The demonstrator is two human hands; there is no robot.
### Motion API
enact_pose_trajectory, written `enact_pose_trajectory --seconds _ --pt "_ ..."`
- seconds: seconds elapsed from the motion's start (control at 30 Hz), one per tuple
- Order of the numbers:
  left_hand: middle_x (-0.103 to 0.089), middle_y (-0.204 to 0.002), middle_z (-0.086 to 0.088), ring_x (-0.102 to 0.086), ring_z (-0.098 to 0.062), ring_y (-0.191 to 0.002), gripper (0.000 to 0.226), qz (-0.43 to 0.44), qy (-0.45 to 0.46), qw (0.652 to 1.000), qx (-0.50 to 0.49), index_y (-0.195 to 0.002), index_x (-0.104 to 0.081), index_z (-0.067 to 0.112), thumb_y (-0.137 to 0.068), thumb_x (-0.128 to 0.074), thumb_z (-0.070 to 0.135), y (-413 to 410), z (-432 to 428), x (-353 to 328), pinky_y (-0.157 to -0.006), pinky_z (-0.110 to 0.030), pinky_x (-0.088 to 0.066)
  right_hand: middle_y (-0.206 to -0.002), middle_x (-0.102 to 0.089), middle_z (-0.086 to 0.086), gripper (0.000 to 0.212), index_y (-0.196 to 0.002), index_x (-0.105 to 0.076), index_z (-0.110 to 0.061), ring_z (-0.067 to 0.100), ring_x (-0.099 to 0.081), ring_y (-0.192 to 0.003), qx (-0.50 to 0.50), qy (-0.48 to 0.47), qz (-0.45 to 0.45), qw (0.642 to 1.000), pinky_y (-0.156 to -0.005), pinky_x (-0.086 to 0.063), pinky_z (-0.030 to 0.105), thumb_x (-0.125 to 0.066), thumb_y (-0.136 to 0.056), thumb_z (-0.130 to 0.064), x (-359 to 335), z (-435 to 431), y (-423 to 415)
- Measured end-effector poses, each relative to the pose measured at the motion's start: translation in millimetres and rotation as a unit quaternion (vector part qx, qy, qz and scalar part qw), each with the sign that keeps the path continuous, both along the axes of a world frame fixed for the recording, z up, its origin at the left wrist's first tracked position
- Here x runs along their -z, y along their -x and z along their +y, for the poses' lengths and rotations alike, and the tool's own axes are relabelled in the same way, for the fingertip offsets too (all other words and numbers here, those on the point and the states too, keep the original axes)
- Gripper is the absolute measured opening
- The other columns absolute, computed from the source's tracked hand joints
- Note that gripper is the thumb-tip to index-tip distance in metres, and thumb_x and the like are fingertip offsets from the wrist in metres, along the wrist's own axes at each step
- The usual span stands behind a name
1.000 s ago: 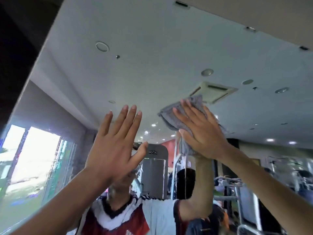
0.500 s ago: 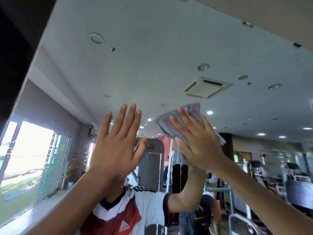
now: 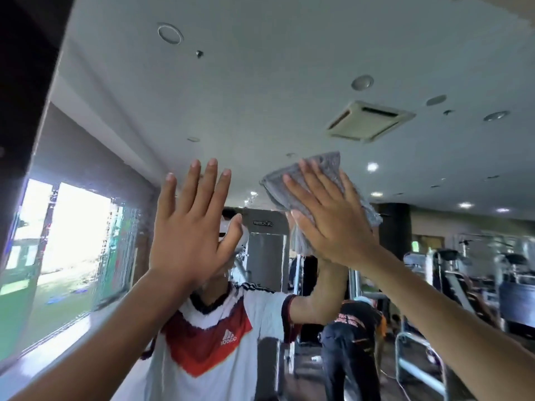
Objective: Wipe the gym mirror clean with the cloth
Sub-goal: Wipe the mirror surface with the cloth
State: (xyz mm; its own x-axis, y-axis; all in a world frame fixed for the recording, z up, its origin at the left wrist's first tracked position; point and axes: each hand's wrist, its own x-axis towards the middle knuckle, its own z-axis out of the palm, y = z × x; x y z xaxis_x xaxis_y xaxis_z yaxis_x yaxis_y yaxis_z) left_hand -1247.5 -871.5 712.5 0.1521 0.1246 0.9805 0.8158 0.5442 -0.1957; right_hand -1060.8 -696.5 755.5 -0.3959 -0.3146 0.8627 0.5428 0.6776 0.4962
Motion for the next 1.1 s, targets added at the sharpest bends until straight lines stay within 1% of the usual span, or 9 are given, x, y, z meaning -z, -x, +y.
enact_pose_trajectory --seconds 0.3,0.4,0.53,0.6,0.73,0.83,0.9,1.0,1.1 --pt "-0.021 -0.165 -0.014 -0.017 -0.032 -0.153 0.068 0.028 -0.024 0.999 0.004 -0.157 -0.027 0.009 -0.102 -0.024 0.048 4.1 -0.5 12.1 -0.12 -0.06 -0.019 -0.167 -0.007 0.004 0.064 -0.158 -0.012 -0.031 0.022 -0.002 -0.154 -0.008 0.224 0.223 0.949 -0.122 -0.001 0.051 -0.011 -0.099 -0.054 -50.6 -7.1 5.6" --pt "-0.018 -0.166 -0.013 -0.014 -0.031 -0.154 0.067 0.028 -0.021 0.999 0.006 -0.158 -0.026 0.009 -0.103 -0.025 0.047 4.8 -1.5 12.2 -0.121 -0.059 -0.017 -0.165 -0.001 0.004 0.064 -0.158 -0.009 -0.028 0.023 0.001 -0.153 -0.011 0.156 0.167 0.973 -0.122 0.001 0.052 -0.009 -0.1 -0.054 -31.5 -29.0 29.1" --pt "-0.018 -0.166 -0.013 -0.013 -0.031 -0.154 0.067 0.02 -0.015 1.0 0.004 -0.158 -0.026 0.01 -0.103 -0.023 0.048 3.7 -2.6 16.1 -0.122 -0.058 -0.013 -0.164 -0.01 0.004 0.059 -0.156 -0.013 -0.028 0.023 -0.008 -0.153 -0.006 -0.027 0.003 1.0 -0.122 -0.006 0.054 -0.028 -0.102 -0.046 43.3 -11.8 12.9" --pt "-0.018 -0.166 -0.014 -0.013 -0.031 -0.154 0.066 0.02 -0.013 1.0 0.002 -0.158 -0.026 0.01 -0.103 -0.025 0.046 3.1 -1.9 20.9 -0.122 -0.058 -0.012 -0.165 -0.015 0.006 0.057 -0.156 -0.011 -0.031 0.023 -0.009 -0.153 0.012 -0.021 -0.021 0.999 -0.121 -0.01 0.057 -0.025 -0.104 -0.046 55.4 13.5 -14.6" --pt "-0.013 -0.167 -0.014 -0.008 -0.031 -0.155 0.067 0.0 -0.007 1.0 -0.001 -0.159 -0.022 0.01 -0.102 -0.025 0.044 1.3 0.4 25.6 -0.123 -0.057 -0.007 -0.166 -0.008 0.003 0.06 -0.157 -0.012 -0.029 0.015 0.003 -0.151 -0.011 0.172 0.139 0.975 -0.12 0.001 0.049 -0.012 -0.101 -0.049 18.1 28.4 -31.7" --pt "-0.014 -0.167 -0.014 -0.009 -0.031 -0.155 0.066 0.005 -0.003 1.0 0.001 -0.159 -0.022 0.01 -0.102 -0.024 0.044 0.6 -1.1 23.4 -0.123 -0.057 -0.008 -0.166 -0.003 0.004 0.064 -0.159 -0.012 -0.024 0.023 0.0 -0.153 -0.019 0.23 0.24 0.943 -0.122 0.0 0.054 -0.013 -0.099 -0.046 3.2 -4.2 7.0" --pt "-0.016 -0.166 -0.013 -0.01 -0.031 -0.155 0.066 0.011 -0.004 1.0 0.004 -0.159 -0.024 0.01 -0.103 -0.024 0.044 2.6 -3.5 26.3 -0.123 -0.056 -0.011 -0.165 -0.004 0.005 0.062 -0.158 -0.017 -0.02 0.027 -0.007 -0.153 -0.031 0.17 0.201 0.964 -0.122 -0.003 0.056 -0.021 -0.101 -0.043 23.1 -28.2 31.7" --pt "-0.021 -0.165 -0.013 -0.015 -0.031 -0.154 0.063 0.031 -0.007 0.999 -0.001 -0.157 -0.028 0.009 -0.104 -0.026 0.043 5.8 -8.3 45.0 -0.121 -0.057 -0.018 -0.164 -0.008 0.006 0.063 -0.157 -0.013 -0.021 0.025 -0.009 -0.152 -0.011 0.01 0.027 1.0 -0.122 -0.007 0.057 -0.031 -0.1 -0.039 78.3 -30.3 30.4" --pt "-0.024 -0.164 -0.013 -0.019 -0.032 -0.153 0.062 0.031 -0.011 0.999 -0.006 -0.156 -0.031 0.009 -0.103 -0.028 0.041 5.4 -10.8 65.9 -0.118 -0.059 -0.023 -0.164 -0.016 0.007 0.055 -0.156 -0.018 -0.02 0.022 -0.012 -0.152 0.003 -0.022 -0.006 1.0 -0.119 -0.017 0.059 -0.019 -0.105 -0.04 100.3 1.2 -3.5"
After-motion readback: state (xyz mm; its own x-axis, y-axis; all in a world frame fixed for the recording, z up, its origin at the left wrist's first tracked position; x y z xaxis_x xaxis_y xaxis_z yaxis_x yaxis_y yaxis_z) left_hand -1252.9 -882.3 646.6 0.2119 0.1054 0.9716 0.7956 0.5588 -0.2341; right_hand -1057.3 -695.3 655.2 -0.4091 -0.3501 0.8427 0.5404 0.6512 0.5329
